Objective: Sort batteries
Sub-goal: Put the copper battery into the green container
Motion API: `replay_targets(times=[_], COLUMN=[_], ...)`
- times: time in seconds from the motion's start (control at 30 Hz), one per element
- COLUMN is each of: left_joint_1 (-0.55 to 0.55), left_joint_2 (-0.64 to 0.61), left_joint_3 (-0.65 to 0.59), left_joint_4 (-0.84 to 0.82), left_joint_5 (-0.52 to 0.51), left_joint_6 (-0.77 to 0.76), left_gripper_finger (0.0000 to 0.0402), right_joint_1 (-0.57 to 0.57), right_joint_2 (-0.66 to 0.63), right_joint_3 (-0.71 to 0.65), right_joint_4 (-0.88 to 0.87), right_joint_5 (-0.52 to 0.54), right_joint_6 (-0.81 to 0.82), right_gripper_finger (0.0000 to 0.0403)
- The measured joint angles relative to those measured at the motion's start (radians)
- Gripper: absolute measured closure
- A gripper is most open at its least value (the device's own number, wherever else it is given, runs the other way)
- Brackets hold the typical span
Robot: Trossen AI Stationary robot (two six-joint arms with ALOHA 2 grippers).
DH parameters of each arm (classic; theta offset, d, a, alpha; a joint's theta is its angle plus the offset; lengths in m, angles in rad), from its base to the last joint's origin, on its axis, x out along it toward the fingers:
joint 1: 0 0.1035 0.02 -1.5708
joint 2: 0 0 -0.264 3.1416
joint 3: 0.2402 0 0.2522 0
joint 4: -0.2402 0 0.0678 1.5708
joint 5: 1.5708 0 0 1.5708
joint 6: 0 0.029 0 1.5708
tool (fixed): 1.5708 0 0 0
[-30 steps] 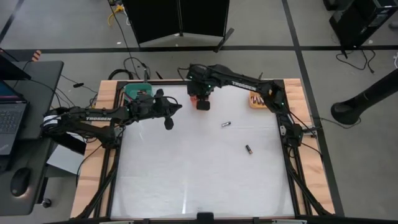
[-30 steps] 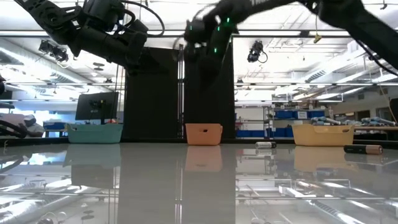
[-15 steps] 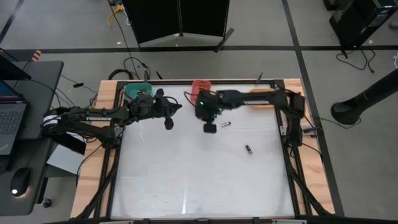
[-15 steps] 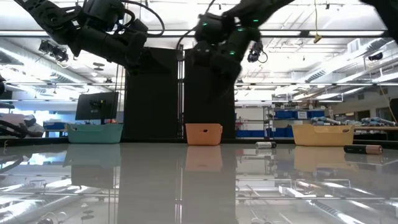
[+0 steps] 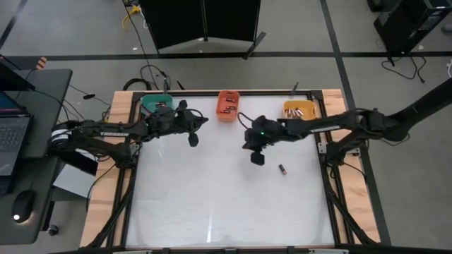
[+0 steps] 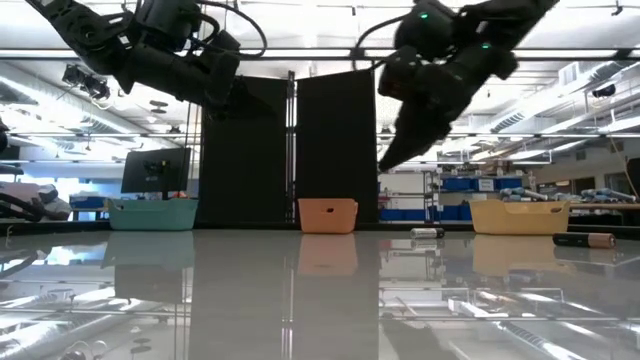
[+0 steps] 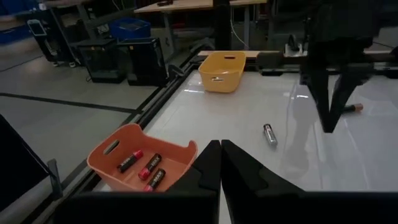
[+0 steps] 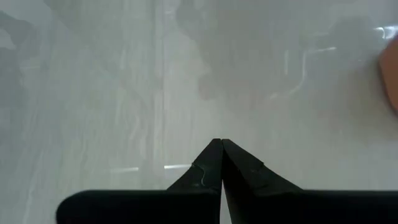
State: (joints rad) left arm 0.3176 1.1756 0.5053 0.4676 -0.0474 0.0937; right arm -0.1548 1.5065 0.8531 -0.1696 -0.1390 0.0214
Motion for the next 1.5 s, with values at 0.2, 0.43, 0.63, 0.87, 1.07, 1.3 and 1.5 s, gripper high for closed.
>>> replay_targets(times=[0.2,0.43,0.63,0.87,1.07,1.3,1.5], left_joint_1=[0.0,-0.008,-0.016,-0.021,-0.021,-0.036,-0.058], left_joint_2=[0.101,0.172,0.172,0.173,0.172,0.165,0.119], left_joint_3=[0.0,0.0,-0.012,-0.134,-0.212,-0.262,-0.307], left_joint_4=[0.131,0.251,0.298,0.528,0.635,0.676,0.694], left_joint_5=[0.091,0.104,0.105,0.106,0.105,0.105,0.155], left_joint_6=[-0.016,-0.015,-0.001,-0.047,-0.074,-0.079,-0.08], left_gripper_finger=[0.0385,0.0385,0.0385,0.0384,0.0384,0.0385,0.0384], right_joint_1=[0.033,0.03,0.03,0.03,0.03,0.03,0.03], right_joint_2=[-0.076,-0.126,-0.119,-0.119,-0.119,-0.119,-0.119], right_joint_3=[-0.065,-0.191,-0.279,-0.324,-0.326,-0.326,-0.326], right_joint_4=[0.02,0.152,0.31,0.376,0.379,0.435,0.54], right_joint_5=[0.097,0.104,0.077,0.076,0.075,0.075,0.075], right_joint_6=[0.001,-0.021,-0.02,0.006,0.036,0.036,0.039], right_gripper_finger=[0.0387,0.0395,0.0393,0.0393,0.038,0.0372,0.0375])
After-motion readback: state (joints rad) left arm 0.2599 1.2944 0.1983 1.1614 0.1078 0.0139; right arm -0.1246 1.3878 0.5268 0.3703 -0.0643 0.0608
